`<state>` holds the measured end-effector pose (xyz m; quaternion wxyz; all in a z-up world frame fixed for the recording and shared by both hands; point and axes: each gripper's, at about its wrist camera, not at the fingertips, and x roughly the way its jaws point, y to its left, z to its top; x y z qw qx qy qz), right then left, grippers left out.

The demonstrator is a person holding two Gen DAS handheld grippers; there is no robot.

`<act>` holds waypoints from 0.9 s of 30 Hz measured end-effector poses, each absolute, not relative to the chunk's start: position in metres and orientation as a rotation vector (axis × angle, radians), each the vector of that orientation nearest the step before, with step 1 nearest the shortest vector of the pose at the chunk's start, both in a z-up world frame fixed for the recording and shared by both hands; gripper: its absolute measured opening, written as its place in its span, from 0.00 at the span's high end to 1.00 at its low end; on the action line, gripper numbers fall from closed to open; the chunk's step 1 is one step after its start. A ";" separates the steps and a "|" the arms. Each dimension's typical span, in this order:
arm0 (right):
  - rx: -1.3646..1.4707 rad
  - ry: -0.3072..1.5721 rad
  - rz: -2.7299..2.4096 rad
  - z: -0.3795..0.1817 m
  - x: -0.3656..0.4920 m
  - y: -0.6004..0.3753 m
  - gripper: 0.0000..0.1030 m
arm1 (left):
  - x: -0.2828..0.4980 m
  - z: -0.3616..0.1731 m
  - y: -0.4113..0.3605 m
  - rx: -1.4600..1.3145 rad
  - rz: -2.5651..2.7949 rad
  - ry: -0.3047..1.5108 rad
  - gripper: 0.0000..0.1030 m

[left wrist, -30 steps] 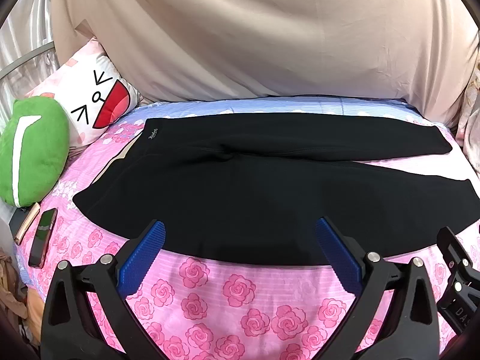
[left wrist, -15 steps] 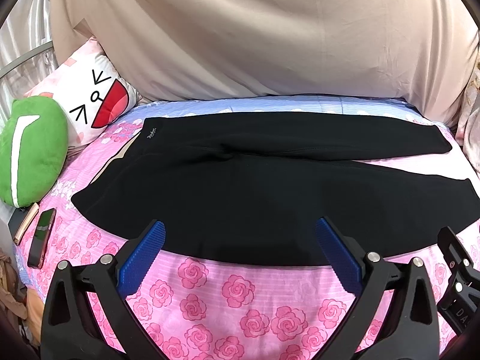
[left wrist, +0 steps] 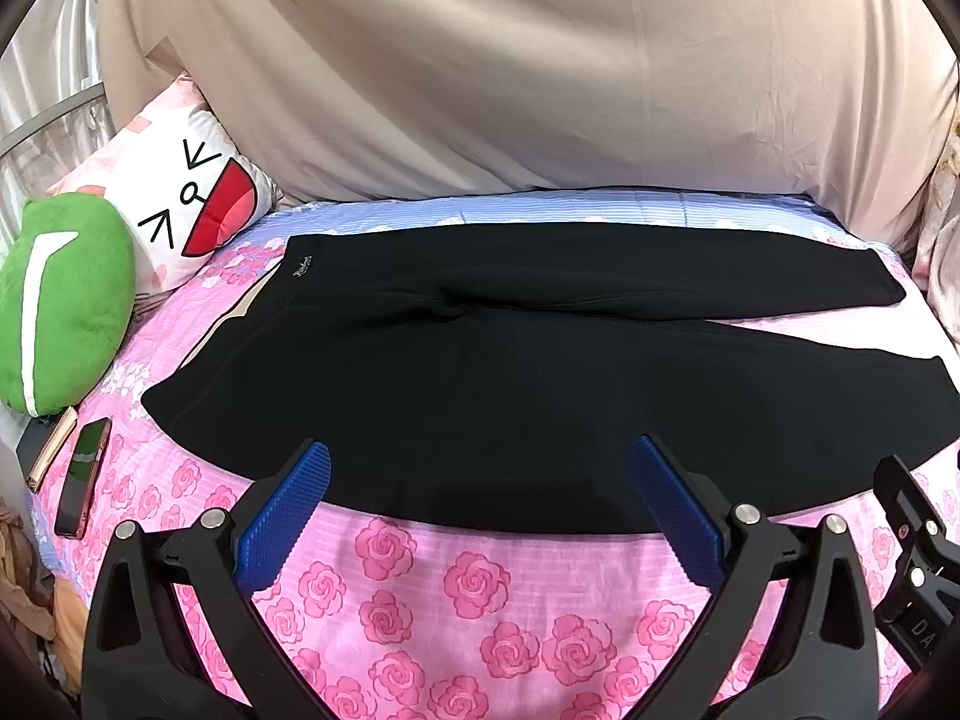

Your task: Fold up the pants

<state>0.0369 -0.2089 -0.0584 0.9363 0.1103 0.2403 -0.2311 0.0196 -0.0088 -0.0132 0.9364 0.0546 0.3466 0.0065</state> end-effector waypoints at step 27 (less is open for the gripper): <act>0.225 0.483 -0.463 -0.069 0.050 -0.230 0.05 | 0.032 -0.016 -0.012 0.076 -0.001 0.627 0.05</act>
